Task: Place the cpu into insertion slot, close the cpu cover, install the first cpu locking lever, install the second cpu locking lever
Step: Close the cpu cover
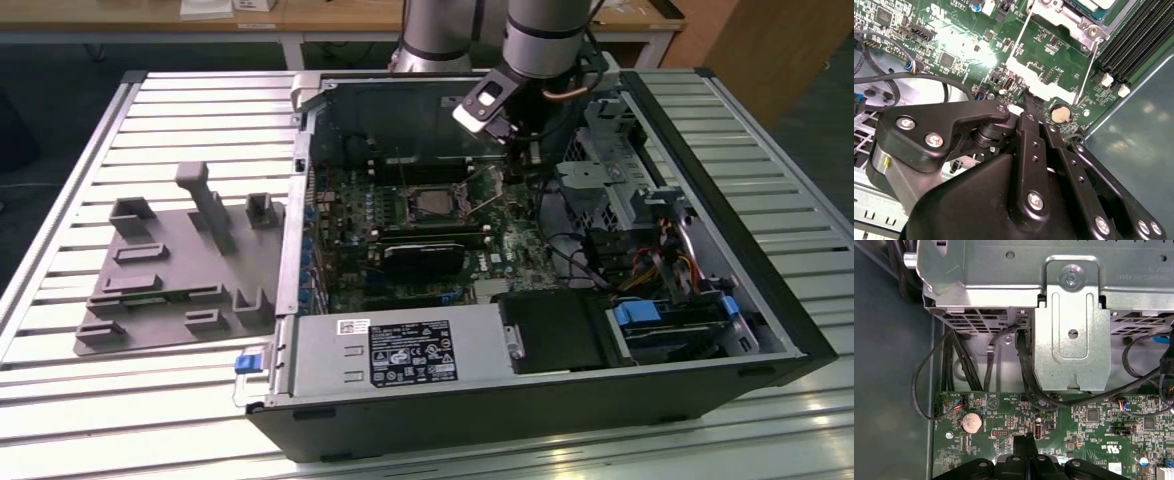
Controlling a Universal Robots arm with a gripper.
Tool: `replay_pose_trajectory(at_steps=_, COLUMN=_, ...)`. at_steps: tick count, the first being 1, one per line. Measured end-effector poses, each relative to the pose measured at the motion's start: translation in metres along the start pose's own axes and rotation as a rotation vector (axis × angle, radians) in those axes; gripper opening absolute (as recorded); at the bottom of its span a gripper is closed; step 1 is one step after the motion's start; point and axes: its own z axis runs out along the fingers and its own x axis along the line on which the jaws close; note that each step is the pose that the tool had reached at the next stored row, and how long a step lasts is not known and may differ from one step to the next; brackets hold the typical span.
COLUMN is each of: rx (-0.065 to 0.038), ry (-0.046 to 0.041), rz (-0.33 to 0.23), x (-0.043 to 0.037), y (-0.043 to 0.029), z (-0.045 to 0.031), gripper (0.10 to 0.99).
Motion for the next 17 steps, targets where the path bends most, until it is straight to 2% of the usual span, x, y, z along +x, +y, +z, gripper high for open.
replay_pose_trajectory(at_steps=3, rx=0.019, ry=-0.0002, rz=0.0, x=0.0, y=0.0, z=0.0002, gripper=0.106)
replay_pose_trajectory(at_steps=5, rx=0.041, ry=-0.0005, rz=0.001, x=0.0, y=0.0001, z=0.0005, gripper=0.106)
replay_pose_trajectory(at_steps=7, rx=0.069, ry=-0.0009, rz=0.001, x=0.0, y=0.0002, z=0.0009, gripper=0.106)
replay_pose_trajectory(at_steps=12, rx=0.154, ry=-0.0019, rz=0.002, x=0.0, y=0.0005, z=0.0019, gripper=0.106)
replay_pose_trajectory(at_steps=15, rx=0.194, ry=-0.0024, rz=0.003, x=0.0, y=0.0005, z=0.0027, gripper=0.106)
replay_pose_trajectory(at_steps=16, rx=0.204, ry=-0.0026, rz=0.003, x=-0.0001, y=0.0005, z=0.0028, gripper=0.106)
replay_pose_trajectory(at_steps=17, rx=0.207, ry=-0.0027, rz=0.003, x=-0.0001, y=0.0005, z=0.0028, gripper=0.106)
